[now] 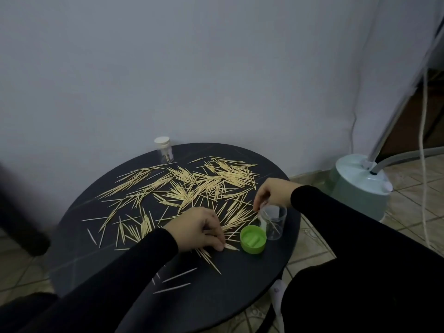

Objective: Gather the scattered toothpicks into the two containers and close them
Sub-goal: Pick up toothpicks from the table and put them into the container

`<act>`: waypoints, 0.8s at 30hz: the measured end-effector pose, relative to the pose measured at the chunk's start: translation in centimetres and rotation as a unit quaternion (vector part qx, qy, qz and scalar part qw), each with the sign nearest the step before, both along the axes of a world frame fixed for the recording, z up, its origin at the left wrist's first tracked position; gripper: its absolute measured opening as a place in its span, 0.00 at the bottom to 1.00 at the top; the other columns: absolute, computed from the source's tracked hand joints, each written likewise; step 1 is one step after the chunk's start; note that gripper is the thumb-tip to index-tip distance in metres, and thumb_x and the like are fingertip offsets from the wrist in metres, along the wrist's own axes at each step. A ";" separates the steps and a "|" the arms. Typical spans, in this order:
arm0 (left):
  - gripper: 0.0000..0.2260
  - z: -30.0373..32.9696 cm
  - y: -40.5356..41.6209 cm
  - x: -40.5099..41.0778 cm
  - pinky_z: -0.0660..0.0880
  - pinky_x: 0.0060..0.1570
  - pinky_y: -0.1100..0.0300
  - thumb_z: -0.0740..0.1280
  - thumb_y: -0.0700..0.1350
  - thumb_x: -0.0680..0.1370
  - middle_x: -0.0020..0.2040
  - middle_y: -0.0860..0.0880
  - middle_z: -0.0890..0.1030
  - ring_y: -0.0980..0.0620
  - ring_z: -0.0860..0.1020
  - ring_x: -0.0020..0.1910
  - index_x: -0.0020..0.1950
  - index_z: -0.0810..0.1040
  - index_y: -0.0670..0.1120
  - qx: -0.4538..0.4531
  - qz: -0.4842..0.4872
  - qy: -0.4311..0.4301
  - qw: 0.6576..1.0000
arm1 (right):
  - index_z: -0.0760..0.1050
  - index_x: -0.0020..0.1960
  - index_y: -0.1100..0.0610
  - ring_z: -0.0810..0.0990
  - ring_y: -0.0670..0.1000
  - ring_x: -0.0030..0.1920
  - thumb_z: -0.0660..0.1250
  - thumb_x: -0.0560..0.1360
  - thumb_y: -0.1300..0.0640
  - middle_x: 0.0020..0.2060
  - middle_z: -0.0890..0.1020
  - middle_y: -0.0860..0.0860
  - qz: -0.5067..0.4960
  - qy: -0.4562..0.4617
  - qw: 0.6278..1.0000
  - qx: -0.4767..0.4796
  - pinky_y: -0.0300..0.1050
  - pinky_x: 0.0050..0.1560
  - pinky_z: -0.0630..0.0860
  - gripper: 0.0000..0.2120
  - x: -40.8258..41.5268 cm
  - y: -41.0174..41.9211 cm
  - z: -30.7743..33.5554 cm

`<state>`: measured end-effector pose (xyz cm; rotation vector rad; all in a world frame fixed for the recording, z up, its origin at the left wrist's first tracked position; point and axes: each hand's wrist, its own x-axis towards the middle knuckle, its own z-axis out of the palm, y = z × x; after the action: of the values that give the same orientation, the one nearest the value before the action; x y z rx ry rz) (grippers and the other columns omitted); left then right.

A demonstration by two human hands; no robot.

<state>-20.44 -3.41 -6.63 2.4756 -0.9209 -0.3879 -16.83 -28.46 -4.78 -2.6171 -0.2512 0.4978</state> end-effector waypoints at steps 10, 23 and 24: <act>0.10 -0.9 -1.5 1.2 0.71 0.57 0.60 0.73 0.54 0.72 0.52 0.58 0.76 0.60 0.73 0.52 0.52 0.79 0.57 0.005 0.049 -0.112 0.992 | 0.81 0.44 0.48 0.77 0.44 0.45 0.76 0.70 0.56 0.42 0.81 0.43 0.036 -0.025 0.999 0.015 0.34 0.40 0.71 0.06 0.9 0.5 -0.4; 0.10 -0.4 -1.7 3.4 0.72 0.51 0.62 0.63 0.57 0.78 0.52 0.57 0.76 0.58 0.73 0.53 0.55 0.80 0.56 0.095 0.017 -0.214 0.972 | 0.83 0.53 0.50 0.76 0.43 0.49 0.72 0.74 0.53 0.46 0.81 0.42 0.136 -0.081 0.987 -0.043 0.39 0.52 0.74 0.08 2.8 1.5 -0.3; 0.10 -0.5 -1.8 3.4 0.73 0.50 0.61 0.63 0.57 0.78 0.52 0.57 0.76 0.57 0.74 0.52 0.54 0.80 0.56 0.096 0.027 -0.220 0.970 | 0.83 0.53 0.50 0.76 0.43 0.49 0.71 0.74 0.53 0.46 0.80 0.42 0.141 -0.087 0.985 -0.052 0.38 0.52 0.73 0.08 2.9 1.5 -0.2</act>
<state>-17.01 -5.26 -7.12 2.8192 -1.0210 0.1062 -13.91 -26.98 -5.02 -2.7435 -0.6774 0.3839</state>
